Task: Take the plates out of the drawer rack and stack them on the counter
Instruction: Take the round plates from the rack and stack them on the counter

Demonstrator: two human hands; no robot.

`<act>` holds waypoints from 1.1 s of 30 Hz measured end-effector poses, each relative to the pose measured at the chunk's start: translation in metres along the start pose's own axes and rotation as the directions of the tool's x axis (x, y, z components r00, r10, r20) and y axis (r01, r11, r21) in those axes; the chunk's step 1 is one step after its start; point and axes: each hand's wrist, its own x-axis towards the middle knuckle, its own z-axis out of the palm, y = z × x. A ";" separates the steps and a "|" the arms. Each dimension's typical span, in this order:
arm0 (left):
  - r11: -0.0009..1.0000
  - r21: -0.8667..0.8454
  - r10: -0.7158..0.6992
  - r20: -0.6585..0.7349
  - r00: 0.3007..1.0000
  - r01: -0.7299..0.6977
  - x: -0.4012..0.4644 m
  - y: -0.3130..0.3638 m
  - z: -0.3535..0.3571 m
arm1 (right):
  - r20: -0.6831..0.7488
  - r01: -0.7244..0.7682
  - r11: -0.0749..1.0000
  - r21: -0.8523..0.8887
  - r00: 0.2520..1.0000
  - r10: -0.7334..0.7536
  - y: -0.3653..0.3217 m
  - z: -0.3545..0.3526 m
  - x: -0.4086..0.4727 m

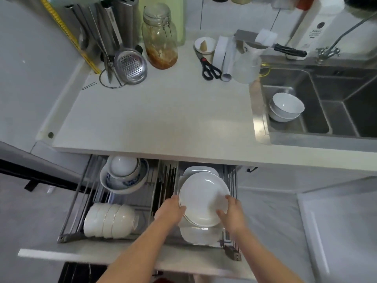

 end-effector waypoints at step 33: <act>0.984 -0.172 -0.094 -0.232 0.968 0.054 0.068 0.015 0.016 | -0.130 -0.251 0.920 0.301 0.945 0.301 0.011 0.014 0.052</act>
